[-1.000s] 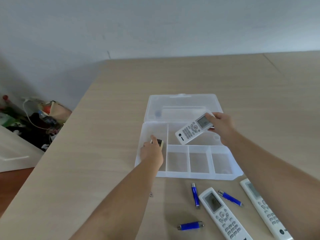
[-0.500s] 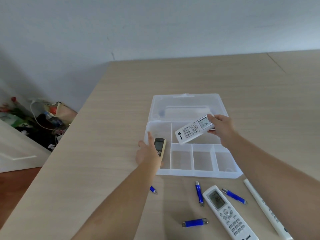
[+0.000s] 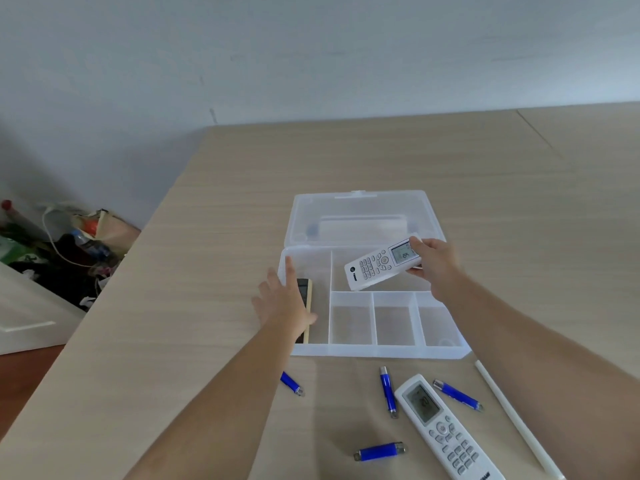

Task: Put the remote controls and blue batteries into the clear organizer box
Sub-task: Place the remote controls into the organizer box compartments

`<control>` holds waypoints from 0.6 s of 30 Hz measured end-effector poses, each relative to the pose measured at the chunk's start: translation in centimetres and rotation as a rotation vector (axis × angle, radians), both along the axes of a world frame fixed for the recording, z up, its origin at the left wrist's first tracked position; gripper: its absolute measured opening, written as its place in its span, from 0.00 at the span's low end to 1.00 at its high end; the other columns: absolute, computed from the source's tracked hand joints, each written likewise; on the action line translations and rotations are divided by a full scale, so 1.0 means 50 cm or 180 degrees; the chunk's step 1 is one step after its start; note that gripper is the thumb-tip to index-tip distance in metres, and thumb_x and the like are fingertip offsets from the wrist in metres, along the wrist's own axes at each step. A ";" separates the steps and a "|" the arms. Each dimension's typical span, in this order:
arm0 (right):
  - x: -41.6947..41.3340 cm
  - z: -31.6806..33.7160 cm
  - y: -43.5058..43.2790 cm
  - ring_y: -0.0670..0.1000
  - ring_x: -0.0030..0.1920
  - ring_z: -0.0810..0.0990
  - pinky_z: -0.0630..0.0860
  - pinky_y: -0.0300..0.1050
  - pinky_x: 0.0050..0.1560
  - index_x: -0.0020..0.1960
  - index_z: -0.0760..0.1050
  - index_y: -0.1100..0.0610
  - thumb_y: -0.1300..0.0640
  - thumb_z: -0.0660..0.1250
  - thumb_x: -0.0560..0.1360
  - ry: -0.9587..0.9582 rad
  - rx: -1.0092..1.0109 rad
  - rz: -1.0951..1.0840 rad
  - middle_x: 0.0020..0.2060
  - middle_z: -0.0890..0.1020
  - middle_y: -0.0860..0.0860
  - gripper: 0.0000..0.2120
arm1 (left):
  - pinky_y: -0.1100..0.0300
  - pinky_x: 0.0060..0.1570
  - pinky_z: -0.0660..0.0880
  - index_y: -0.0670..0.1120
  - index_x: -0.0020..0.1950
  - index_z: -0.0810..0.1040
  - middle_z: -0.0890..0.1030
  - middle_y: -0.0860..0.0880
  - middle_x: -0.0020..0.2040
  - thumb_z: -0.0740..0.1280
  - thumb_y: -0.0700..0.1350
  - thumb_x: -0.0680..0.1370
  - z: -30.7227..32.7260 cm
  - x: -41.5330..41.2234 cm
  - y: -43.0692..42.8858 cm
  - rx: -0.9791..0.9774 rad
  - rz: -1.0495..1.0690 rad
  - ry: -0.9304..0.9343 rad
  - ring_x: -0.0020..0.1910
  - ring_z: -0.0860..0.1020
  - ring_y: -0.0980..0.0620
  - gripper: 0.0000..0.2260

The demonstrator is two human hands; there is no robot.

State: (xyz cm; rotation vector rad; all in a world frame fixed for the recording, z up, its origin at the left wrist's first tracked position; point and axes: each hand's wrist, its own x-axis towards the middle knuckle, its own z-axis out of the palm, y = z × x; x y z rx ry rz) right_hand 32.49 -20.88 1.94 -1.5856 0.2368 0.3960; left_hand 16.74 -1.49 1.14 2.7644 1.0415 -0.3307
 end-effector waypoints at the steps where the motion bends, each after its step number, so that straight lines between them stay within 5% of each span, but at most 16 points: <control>1: 0.001 -0.002 -0.001 0.59 0.45 0.80 0.80 0.46 0.38 0.36 0.73 0.58 0.57 0.66 0.76 0.0031 -0.0064 -0.0023 0.46 0.79 0.60 0.10 | 0.51 0.64 0.67 0.51 0.79 0.41 0.57 0.44 0.76 0.69 0.54 0.72 0.010 0.007 0.001 0.0013 -0.0138 -0.0296 0.71 0.64 0.43 0.46; 3: 0.004 -0.012 -0.001 0.59 0.47 0.80 0.80 0.46 0.37 0.38 0.73 0.59 0.58 0.65 0.76 0.0131 -0.0167 -0.0045 0.47 0.79 0.60 0.09 | 0.51 0.62 0.70 0.47 0.79 0.50 0.66 0.44 0.72 0.63 0.51 0.76 0.025 0.031 -0.002 -0.0357 -0.0219 -0.0787 0.68 0.69 0.43 0.35; 5: 0.004 -0.022 0.002 0.59 0.49 0.79 0.80 0.48 0.37 0.39 0.72 0.60 0.60 0.64 0.77 0.0253 -0.0234 -0.0032 0.49 0.77 0.59 0.09 | 0.51 0.57 0.75 0.44 0.75 0.60 0.75 0.44 0.63 0.61 0.51 0.78 0.036 0.054 -0.014 -0.1108 -0.0150 -0.0563 0.60 0.76 0.43 0.27; 8: 0.010 -0.037 0.010 0.59 0.51 0.78 0.82 0.58 0.45 0.45 0.73 0.63 0.64 0.62 0.77 0.0394 -0.0475 0.0203 0.52 0.75 0.59 0.03 | 0.59 0.40 0.75 0.44 0.50 0.74 0.77 0.47 0.43 0.63 0.52 0.78 0.041 0.077 -0.039 -0.1682 -0.0284 0.0044 0.41 0.80 0.45 0.11; 11: 0.016 -0.034 0.020 0.60 0.50 0.81 0.81 0.57 0.53 0.52 0.77 0.67 0.62 0.67 0.72 0.0306 -0.1241 0.1013 0.54 0.81 0.62 0.11 | 0.63 0.28 0.68 0.46 0.38 0.69 0.77 0.46 0.34 0.62 0.40 0.77 0.034 0.095 -0.044 -0.1246 -0.0495 0.0257 0.31 0.79 0.47 0.08; 13: 0.012 -0.029 0.028 0.58 0.54 0.80 0.78 0.49 0.55 0.60 0.71 0.67 0.54 0.73 0.69 0.0157 -0.2093 0.1753 0.56 0.79 0.59 0.25 | 0.63 0.27 0.68 0.45 0.35 0.68 0.76 0.47 0.28 0.61 0.36 0.76 0.020 0.104 -0.041 -0.1110 -0.0456 0.0284 0.29 0.78 0.47 0.10; 15: 0.004 -0.030 0.037 0.56 0.53 0.77 0.75 0.45 0.52 0.65 0.65 0.64 0.50 0.76 0.66 -0.0061 -0.2754 0.2135 0.56 0.76 0.58 0.35 | 0.63 0.25 0.68 0.45 0.33 0.65 0.75 0.47 0.27 0.61 0.35 0.76 0.014 0.108 -0.040 -0.1098 -0.0444 0.0274 0.30 0.79 0.45 0.13; 18: -0.002 -0.042 0.050 0.57 0.59 0.74 0.73 0.48 0.58 0.68 0.63 0.62 0.49 0.75 0.67 -0.0359 -0.3332 0.2152 0.62 0.71 0.59 0.36 | 0.62 0.24 0.66 0.45 0.32 0.64 0.83 0.41 0.35 0.62 0.34 0.76 0.009 0.116 -0.040 -0.1030 -0.0478 0.0292 0.36 0.83 0.41 0.15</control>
